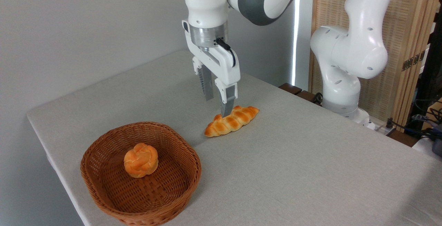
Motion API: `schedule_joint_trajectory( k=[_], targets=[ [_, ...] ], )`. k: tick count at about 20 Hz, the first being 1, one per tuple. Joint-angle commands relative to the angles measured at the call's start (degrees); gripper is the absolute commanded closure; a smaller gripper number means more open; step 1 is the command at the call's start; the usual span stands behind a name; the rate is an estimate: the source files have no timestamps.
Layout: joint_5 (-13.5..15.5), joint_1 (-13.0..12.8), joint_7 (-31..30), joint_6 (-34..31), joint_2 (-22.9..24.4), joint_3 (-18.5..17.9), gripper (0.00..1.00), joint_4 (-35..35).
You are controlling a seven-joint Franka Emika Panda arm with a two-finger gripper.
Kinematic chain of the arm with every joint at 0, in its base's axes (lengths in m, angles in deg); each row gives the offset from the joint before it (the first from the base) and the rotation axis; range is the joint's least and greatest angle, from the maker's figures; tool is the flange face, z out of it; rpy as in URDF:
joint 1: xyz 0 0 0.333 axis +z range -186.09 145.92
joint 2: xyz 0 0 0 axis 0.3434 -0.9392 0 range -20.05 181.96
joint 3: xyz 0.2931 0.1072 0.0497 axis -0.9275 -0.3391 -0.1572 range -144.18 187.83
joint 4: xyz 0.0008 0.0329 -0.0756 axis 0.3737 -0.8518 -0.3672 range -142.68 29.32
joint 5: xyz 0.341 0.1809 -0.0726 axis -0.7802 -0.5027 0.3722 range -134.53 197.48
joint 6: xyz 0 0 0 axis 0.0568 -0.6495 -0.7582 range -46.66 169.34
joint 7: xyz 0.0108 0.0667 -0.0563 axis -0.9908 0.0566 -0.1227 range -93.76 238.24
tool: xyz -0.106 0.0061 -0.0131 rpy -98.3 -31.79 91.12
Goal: Put bread into the basket
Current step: 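Move the open gripper over the braided roll and lower onto it, then close the gripper fingers around the middle of the braided roll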
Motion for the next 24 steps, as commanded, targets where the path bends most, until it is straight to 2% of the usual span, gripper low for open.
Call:
schedule_joint_trajectory(
  k=[1,10,24],
  targets=[
    [-0.5,-1.1,1.0,1.5,1.7,-0.8,0.00,-3.6],
    [-1.2,-2.8,1.4,1.9,1.2,-0.8,0.00,-5.5],
    [-1.4,-3.0,1.4,3.8,0.3,-0.7,0.00,-7.1]
  ],
)
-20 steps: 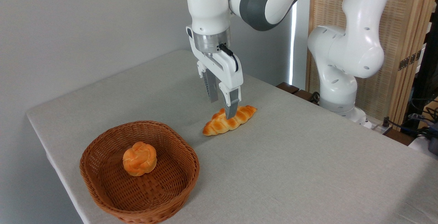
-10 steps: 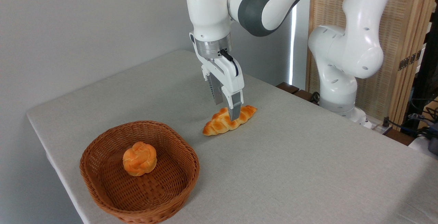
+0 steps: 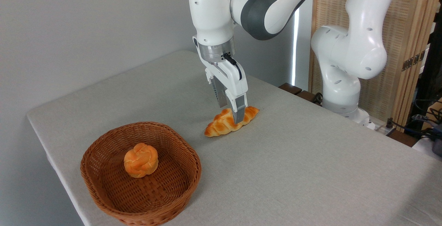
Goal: Put bread into the basket
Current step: 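Close the gripper fingers around the middle of the braided roll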
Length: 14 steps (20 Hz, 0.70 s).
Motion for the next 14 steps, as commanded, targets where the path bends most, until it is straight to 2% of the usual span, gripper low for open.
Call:
schedule_joint_trajectory(
  k=[1,11,14],
  targets=[
    [-0.6,-1.4,1.1,3.7,0.1,-0.7,0.00,-1.7],
    [-0.6,-2.2,1.1,5.4,-0.5,-0.6,0.00,-2.9],
    [-0.6,-2.2,1.8,5.4,-0.5,-0.7,0.06,-3.1]
  ],
)
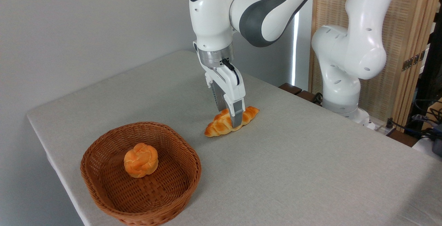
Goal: Put bread into the basket
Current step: 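Close the gripper fingers around the middle of the braided roll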
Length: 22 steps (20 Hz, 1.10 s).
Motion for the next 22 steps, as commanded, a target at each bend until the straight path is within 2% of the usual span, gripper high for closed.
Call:
schedule_joint_trajectory(
  k=[1,4,7,11,22],
  targets=[
    [-0.5,-0.7,2.2,1.6,0.4,-0.7,0.14,-1.0],
    [-0.5,-0.7,2.4,1.6,0.3,-0.7,0.35,-1.0],
    [-0.5,-0.7,2.5,1.6,0.4,-0.7,0.45,-1.0],
    [-0.5,-0.7,2.5,1.6,0.3,-0.7,0.49,-1.0],
    [-0.5,-0.7,2.5,1.5,0.6,-0.7,0.53,-0.7]
  ],
)
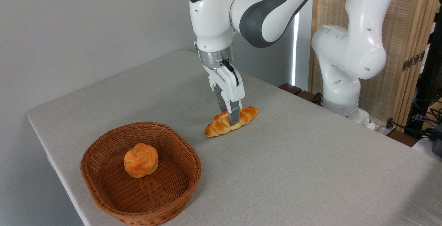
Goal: Put bread into the basket
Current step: 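Close the gripper fingers around the middle of the braided roll, then lift the braided roll and carry it over the wicker basket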
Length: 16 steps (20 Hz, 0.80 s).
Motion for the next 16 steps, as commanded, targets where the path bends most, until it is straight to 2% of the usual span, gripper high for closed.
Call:
schedule_joint_trajectory(
  k=[1,5,12,16],
  targets=[
    [-0.5,-0.7,0.7,1.5,0.7,-0.8,0.53,-0.5],
    [-0.5,-0.7,0.7,1.5,0.9,-0.8,0.55,0.1],
    [0.1,-0.7,0.4,0.8,0.9,-1.2,0.59,6.9],
    [0.2,-0.7,0.3,-1.4,-0.3,-3.4,0.61,12.5]
  ],
)
